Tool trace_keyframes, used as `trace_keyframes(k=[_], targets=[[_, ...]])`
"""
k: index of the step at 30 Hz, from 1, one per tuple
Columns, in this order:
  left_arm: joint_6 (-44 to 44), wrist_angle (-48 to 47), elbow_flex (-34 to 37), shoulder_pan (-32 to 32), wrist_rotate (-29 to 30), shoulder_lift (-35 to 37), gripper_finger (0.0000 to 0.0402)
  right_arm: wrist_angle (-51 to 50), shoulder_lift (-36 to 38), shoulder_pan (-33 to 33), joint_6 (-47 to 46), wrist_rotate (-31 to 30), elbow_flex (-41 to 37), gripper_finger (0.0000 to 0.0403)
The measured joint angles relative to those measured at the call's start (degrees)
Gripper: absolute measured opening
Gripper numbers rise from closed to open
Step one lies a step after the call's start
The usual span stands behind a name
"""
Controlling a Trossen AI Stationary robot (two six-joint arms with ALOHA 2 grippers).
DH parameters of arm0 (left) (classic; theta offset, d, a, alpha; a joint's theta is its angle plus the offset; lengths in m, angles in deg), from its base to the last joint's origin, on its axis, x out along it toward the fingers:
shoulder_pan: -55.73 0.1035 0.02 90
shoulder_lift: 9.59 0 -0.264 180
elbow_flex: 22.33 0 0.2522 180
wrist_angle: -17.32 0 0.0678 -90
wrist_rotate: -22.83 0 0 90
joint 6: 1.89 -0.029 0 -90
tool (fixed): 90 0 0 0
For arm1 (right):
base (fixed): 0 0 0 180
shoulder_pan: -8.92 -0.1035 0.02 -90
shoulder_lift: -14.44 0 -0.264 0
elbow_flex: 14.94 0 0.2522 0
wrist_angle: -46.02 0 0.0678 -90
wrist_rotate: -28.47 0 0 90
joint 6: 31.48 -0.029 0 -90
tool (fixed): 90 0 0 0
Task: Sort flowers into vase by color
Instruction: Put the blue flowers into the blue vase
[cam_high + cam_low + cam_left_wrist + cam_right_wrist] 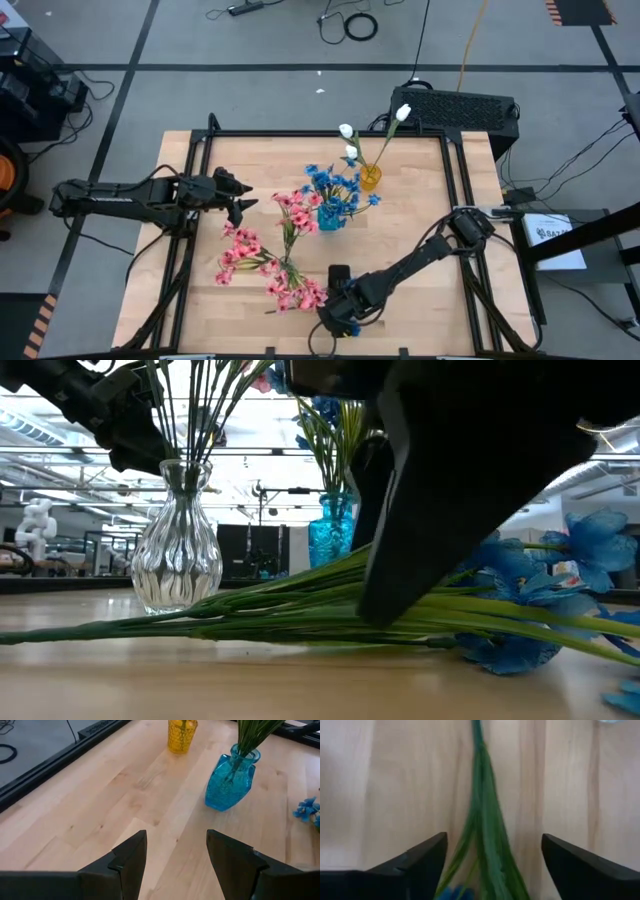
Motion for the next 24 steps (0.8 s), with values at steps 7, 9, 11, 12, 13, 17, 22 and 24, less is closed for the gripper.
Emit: trace_keyframes(k=[7,9,11,12,13,17,22,24], targets=[[1.27,-1.52,0.02,0.0,-0.04,0.0,0.0212,-1.65,0.0,-0.02,0.0,0.67,0.0,0.0218],[1.51,-1.96,0.02,0.0,-0.04,0.0,0.0212,-2.07,0.0,0.0,0.0,0.67,0.0,0.0193],[1.86,-2.32,0.02,0.0,-0.04,0.0,0.0212,-2.45,0.0,-0.02,0.0,0.67,0.0,0.017],[2.0,-2.42,0.02,0.0,-0.04,0.0,0.0212,-2.46,0.0,-0.02,0.0,0.65,0.0,0.0158],[2.42,-2.43,0.02,0.0,-0.04,0.0,0.0212,-2.5,0.0,-0.02,0.0,0.66,0.0,0.0147],[2.89,-2.41,0.02,0.0,-0.04,0.0,0.0212,-3.56,0.0,-0.02,-0.03,1.83,0.0,0.0104],[2.82,-2.43,0.02,0.0,-0.04,0.0,0.0212,-5.46,0.3,-0.03,-1.39,2.57,-0.02,0.0052],[2.73,-2.42,0.02,0.0,-0.04,0.0,0.0212,-6.06,0.58,-0.07,-1.55,4.21,-0.02,0.0036]])
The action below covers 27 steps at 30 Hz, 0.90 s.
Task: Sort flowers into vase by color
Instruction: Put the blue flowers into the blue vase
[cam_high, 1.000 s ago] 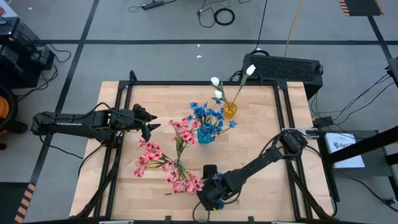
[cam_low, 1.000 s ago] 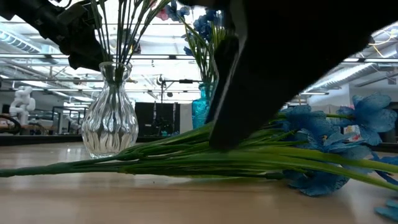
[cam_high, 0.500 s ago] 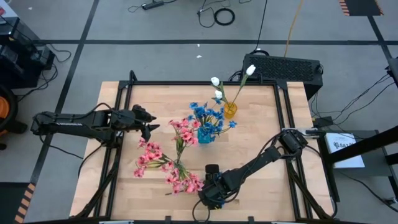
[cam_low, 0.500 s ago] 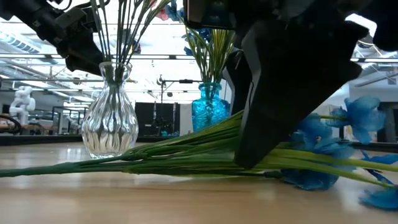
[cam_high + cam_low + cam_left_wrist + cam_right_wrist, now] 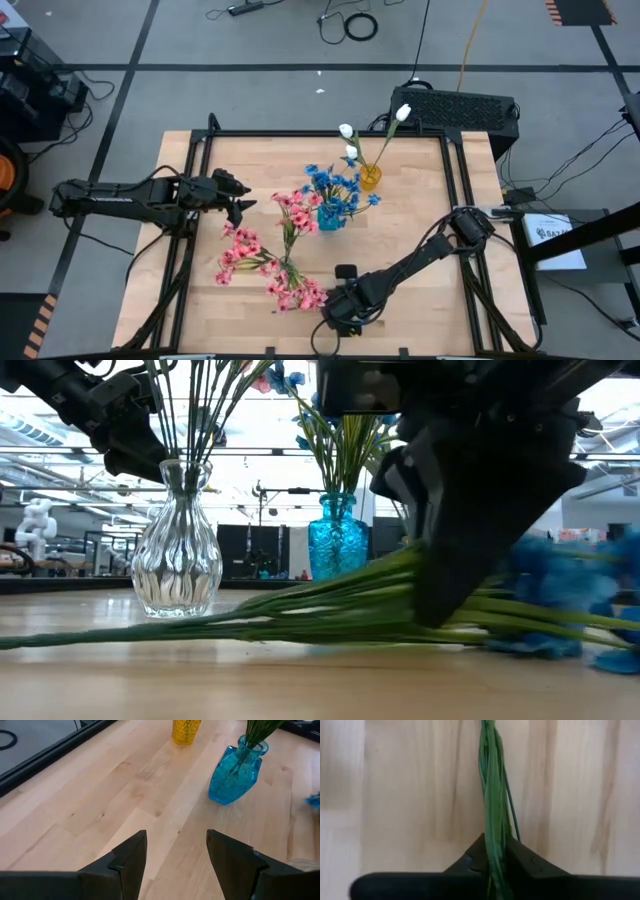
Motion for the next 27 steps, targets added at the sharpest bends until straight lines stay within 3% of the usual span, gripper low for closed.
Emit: trace_keyframes(k=[5,10,18,22,27], targets=[[-1.34,0.01,0.0,0.0,0.2,0.02,0.0212,-4.21,1.69,-0.19,-3.02,6.67,0.0,0.0009],[-1.88,0.01,0.0,0.0,2.38,1.05,0.0212,-14.37,6.7,-2.23,-8.28,13.11,0.0,0.0006],[-3.99,0.09,-1.9,0.0,6.65,5.05,0.0212,-34.19,22.65,-6.22,-20.02,17.15,0.0,0.0008],[-7.63,0.22,-4.82,0.02,6.79,6.28,0.0212,-41.11,31.35,-6.58,-27.3,17.7,0.0,0.0008],[-12.79,0.28,-10.66,0.0,6.8,6.26,0.0212,-48.43,38.82,-5.83,-31.56,23.21,0.24,0.0008]])
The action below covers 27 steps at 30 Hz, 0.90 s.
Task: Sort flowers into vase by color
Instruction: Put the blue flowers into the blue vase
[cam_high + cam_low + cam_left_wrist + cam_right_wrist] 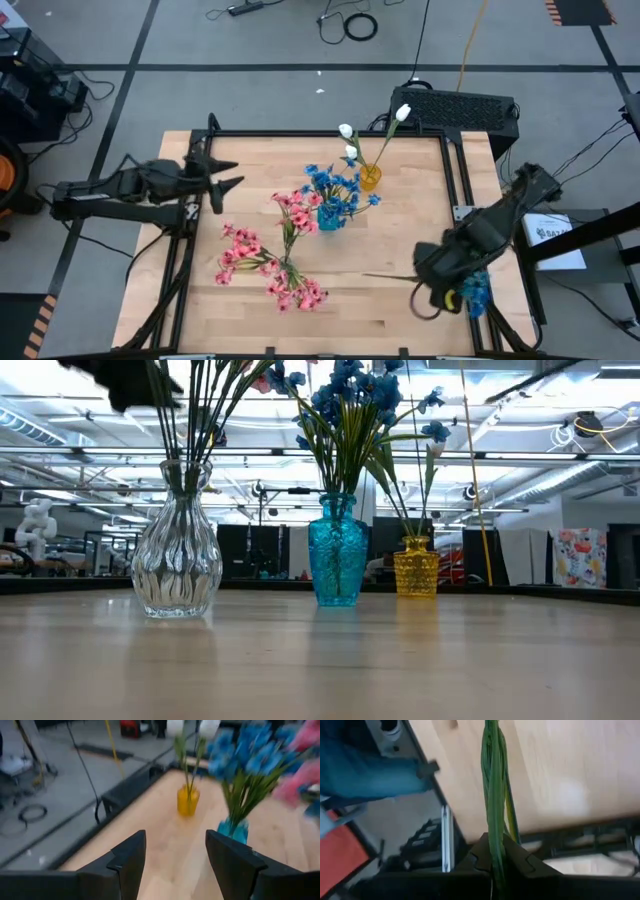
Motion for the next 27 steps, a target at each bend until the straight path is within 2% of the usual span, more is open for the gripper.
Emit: trace_keyframes(k=[4,9,13,18,22,27], targets=[[-5.18,0.34,-6.17,0.02,0.04,-1.78,0.0212,-1.3,3.96,0.84,-2.13,1.63,3.31,0.0008],[-11.25,0.25,-13.66,0.01,0.04,-6.52,0.0212,-1.43,5.23,1.88,-2.9,1.47,12.32,0.0008],[-15.25,0.18,-20.37,0.02,0.02,-12.19,0.0212,-1.34,4.83,4.27,2.23,-2.99,19.81,0.0004],[-18.89,-1.54,-28.71,-0.06,-1.35,-20.34,0.0212,-1.29,3.43,10.61,11.97,-8.67,26.51,0.0003],[-21.7,-4.6,-33.96,-1.22,-2.01,-25.45,0.0212,-1.33,2.21,16.72,20.78,-13.21,28.75,0.0003],[-25.07,-8.63,-39.22,-3.46,-1.88,-30.12,0.0212,-1.4,-0.15,24.17,27.84,-13.36,28.89,0.0003]])
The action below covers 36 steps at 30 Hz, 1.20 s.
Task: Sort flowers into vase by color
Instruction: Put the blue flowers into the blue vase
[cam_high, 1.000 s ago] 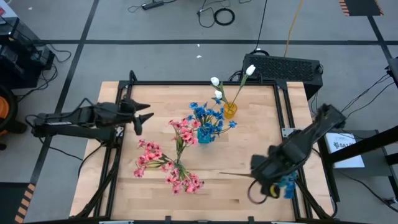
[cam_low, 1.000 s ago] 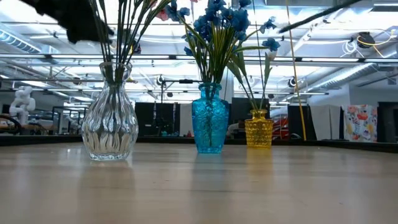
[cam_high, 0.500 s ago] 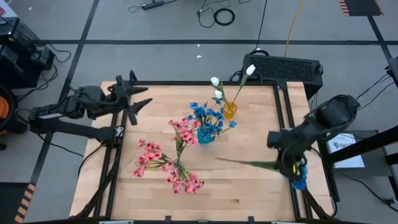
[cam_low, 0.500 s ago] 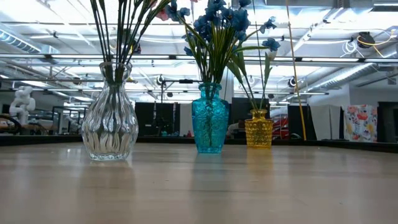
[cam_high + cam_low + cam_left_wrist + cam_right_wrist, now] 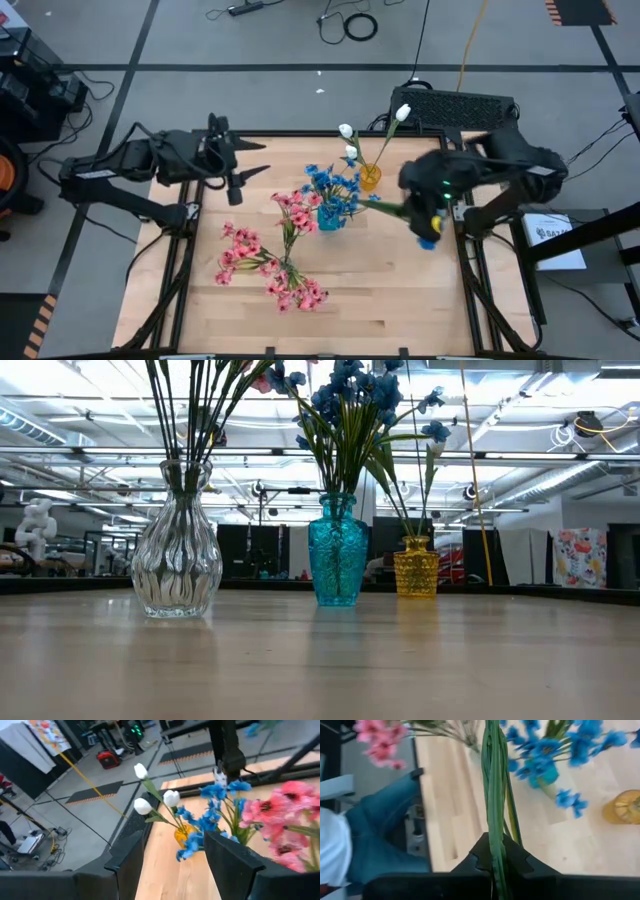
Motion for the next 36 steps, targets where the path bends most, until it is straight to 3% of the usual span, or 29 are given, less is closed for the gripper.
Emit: trace_keyframes(k=[10,15,24,30,36], targets=[[0.17,-12.39,-15.52,-3.38,0.92,-7.62,0.0212,0.05,-3.96,8.96,9.67,2.49,-0.02,0.0004],[-0.2,-17.51,-21.89,-3.34,-2.51,-13.47,0.0212,-0.08,-4.57,11.99,10.37,1.65,0.96,0.0004],[-9.17,-19.41,-32.91,-3.17,-1.42,-24.2,0.0212,0.17,-7.33,16.77,12.35,1.14,4.24,0.0004],[-17.15,-19.36,-36.29,-2.47,4.21,-29.61,0.0212,0.07,-11.51,19.68,15.73,1.19,6.79,0.0004],[-18.01,-22.35,-36.55,-0.04,6.35,-32.93,0.0212,0.14,-15.64,21.11,18.13,1.14,10.75,0.0004]])
